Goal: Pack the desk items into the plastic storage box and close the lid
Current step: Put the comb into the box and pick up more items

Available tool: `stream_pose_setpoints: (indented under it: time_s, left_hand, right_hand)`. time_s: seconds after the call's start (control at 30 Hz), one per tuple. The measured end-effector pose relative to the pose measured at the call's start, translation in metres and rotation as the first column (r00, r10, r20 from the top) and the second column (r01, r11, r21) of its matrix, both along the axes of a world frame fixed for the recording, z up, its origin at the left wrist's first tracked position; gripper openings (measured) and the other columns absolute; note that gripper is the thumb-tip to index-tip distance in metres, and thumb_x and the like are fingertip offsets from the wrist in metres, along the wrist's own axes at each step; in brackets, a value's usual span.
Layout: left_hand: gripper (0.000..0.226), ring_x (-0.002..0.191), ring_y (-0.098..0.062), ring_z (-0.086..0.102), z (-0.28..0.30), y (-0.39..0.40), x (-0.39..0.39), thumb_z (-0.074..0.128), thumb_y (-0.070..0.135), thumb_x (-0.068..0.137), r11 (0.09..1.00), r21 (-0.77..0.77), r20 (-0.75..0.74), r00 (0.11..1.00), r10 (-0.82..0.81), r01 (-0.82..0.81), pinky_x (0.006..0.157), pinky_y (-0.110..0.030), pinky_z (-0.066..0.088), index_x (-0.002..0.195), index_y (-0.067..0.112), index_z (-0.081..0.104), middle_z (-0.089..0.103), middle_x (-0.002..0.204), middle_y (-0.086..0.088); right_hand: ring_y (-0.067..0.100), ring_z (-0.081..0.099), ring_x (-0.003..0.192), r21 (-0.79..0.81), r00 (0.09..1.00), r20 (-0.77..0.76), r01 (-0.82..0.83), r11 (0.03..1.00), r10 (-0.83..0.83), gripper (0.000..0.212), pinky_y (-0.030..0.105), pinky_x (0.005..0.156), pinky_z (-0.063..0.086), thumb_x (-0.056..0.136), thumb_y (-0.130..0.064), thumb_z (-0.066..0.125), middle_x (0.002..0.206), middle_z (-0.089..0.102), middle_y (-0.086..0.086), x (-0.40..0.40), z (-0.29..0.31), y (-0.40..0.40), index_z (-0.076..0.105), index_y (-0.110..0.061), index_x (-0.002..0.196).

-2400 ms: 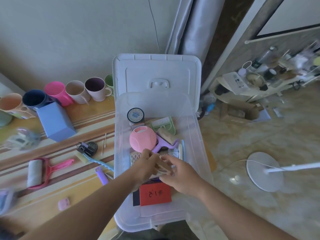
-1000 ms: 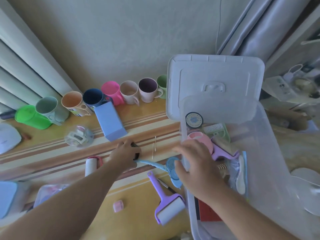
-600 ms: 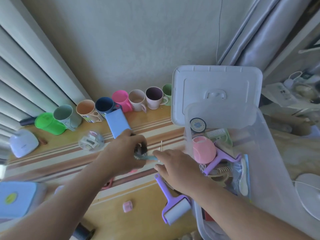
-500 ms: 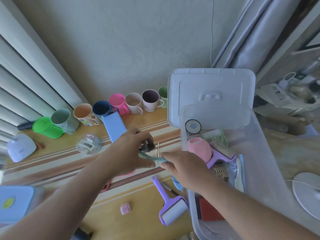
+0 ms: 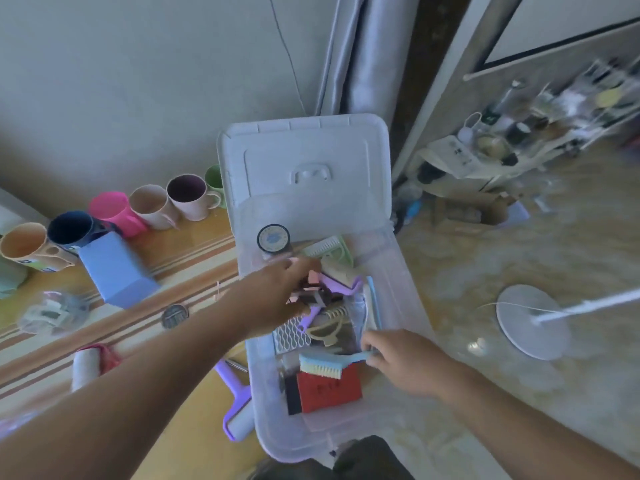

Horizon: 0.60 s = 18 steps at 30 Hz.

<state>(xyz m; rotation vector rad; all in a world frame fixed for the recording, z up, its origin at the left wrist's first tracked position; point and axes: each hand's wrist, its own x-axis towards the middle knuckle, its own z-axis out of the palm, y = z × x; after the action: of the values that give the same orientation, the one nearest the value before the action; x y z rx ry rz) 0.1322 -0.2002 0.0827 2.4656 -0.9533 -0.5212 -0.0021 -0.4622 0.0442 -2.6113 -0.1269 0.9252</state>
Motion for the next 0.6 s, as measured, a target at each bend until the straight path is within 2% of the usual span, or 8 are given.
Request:
stream_pose_setpoints:
  time_s: [0.07, 0.13, 0.17, 0.27, 0.33, 0.43, 0.5, 0.6]
  left_hand:
    - [0.042, 0.095, -0.023, 0.065, -0.013, -0.012, 0.0, 0.071, 0.049, 0.09, 0.998, 0.064, 0.007, 1.0, -0.01, 0.009, 0.072, -0.031, 0.047, 0.125, 0.038, 0.048, 0.067, 0.109, 0.007]
    - [0.038, 0.085, -0.02, 0.064, -0.028, -0.021, -0.002, 0.063, 0.063, 0.088, 0.991, 0.133, 0.0, 1.0, 0.028, -0.028, 0.064, -0.026, 0.039, 0.116, 0.039, 0.054, 0.066, 0.094, 0.014]
    - [0.039, 0.082, -0.019, 0.062, -0.036, -0.025, -0.004, 0.064, 0.064, 0.088, 0.986, 0.161, -0.025, 0.998, 0.058, -0.054, 0.063, -0.026, 0.038, 0.116, 0.038, 0.057, 0.067, 0.093, 0.014]
    - [0.035, 0.083, -0.022, 0.061, -0.061, -0.036, -0.013, 0.068, 0.052, 0.09, 0.963, 0.233, -0.085, 0.984, 0.155, -0.132, 0.067, -0.028, 0.04, 0.118, 0.036, 0.054, 0.07, 0.096, 0.008]
    - [0.032, 0.084, -0.027, 0.06, -0.077, -0.044, -0.021, 0.065, 0.031, 0.091, 0.938, 0.314, -0.084, 0.98, 0.179, -0.144, 0.065, -0.031, 0.043, 0.12, 0.031, 0.049, 0.068, 0.099, 0.002]
    - [0.038, 0.094, -0.032, 0.064, -0.095, -0.049, -0.032, 0.063, 0.017, 0.091, 0.885, 0.439, -0.065, 0.977, 0.205, -0.156, 0.066, -0.038, 0.047, 0.124, 0.022, 0.045, 0.062, 0.106, -0.007]
    - [0.044, 0.097, -0.035, 0.066, -0.105, -0.047, -0.037, 0.063, 0.012, 0.092, 0.829, 0.506, -0.035, 0.954, 0.297, -0.239, 0.066, -0.041, 0.047, 0.129, 0.018, 0.039, 0.052, 0.103, -0.007]
    - [0.057, 0.103, -0.038, 0.066, -0.106, -0.049, -0.039, 0.065, 0.007, 0.091, 0.759, 0.577, -0.026, 0.922, 0.386, -0.301, 0.069, -0.04, 0.047, 0.138, 0.013, 0.033, 0.048, 0.115, -0.012]
  right_hand:
    - [0.024, 0.056, 0.087, -0.027, 0.988, -0.129, -0.093, 0.995, 0.089, 0.006, 0.042, 0.075, 0.046, 0.107, -0.031, 0.054, 0.102, 0.063, 0.002, 0.001, -0.019, 0.008, 0.052, -0.028, 0.103]
    - [0.024, 0.056, 0.086, -0.02, 0.968, -0.203, -0.157, 0.987, 0.15, 0.008, 0.043, 0.077, 0.048, 0.106, -0.027, 0.058, 0.104, 0.062, 0.005, 0.002, -0.036, 0.016, 0.053, -0.025, 0.099]
    - [0.023, 0.056, 0.086, -0.008, 0.962, -0.215, -0.171, 0.985, 0.165, 0.008, 0.043, 0.077, 0.049, 0.105, -0.024, 0.06, 0.105, 0.06, 0.004, 0.002, -0.044, 0.018, 0.054, -0.024, 0.099]
    - [0.026, 0.058, 0.089, -0.029, 0.949, -0.242, -0.214, 0.976, 0.201, 0.007, 0.042, 0.077, 0.051, 0.099, -0.012, 0.065, 0.107, 0.061, 0.005, 0.003, -0.06, 0.02, 0.065, -0.017, 0.104]
    - [0.029, 0.062, 0.094, -0.037, 0.94, -0.26, -0.238, 0.971, 0.22, 0.015, 0.043, 0.079, 0.053, 0.098, -0.011, 0.063, 0.111, 0.063, 0.009, 0.005, -0.062, 0.017, 0.069, -0.015, 0.111]
    - [0.029, 0.06, 0.101, -0.007, 0.963, -0.209, -0.177, 0.984, 0.171, 0.024, 0.042, 0.083, 0.052, 0.1, -0.026, 0.063, 0.122, 0.057, 0.006, 0.005, -0.06, 0.011, 0.064, -0.021, 0.123]
    - [0.026, 0.06, 0.109, 0.028, 0.982, -0.163, -0.088, 0.996, 0.092, 0.034, 0.04, 0.088, 0.052, 0.101, -0.036, 0.06, 0.13, 0.054, 0.001, 0.003, -0.058, 0.005, 0.059, -0.026, 0.134]
    - [0.021, 0.059, 0.114, 0.083, 0.993, -0.108, -0.035, 0.996, 0.044, 0.035, 0.038, 0.091, 0.052, 0.1, -0.042, 0.056, 0.134, 0.054, -0.005, 0.001, -0.056, 0.005, 0.059, -0.032, 0.134]
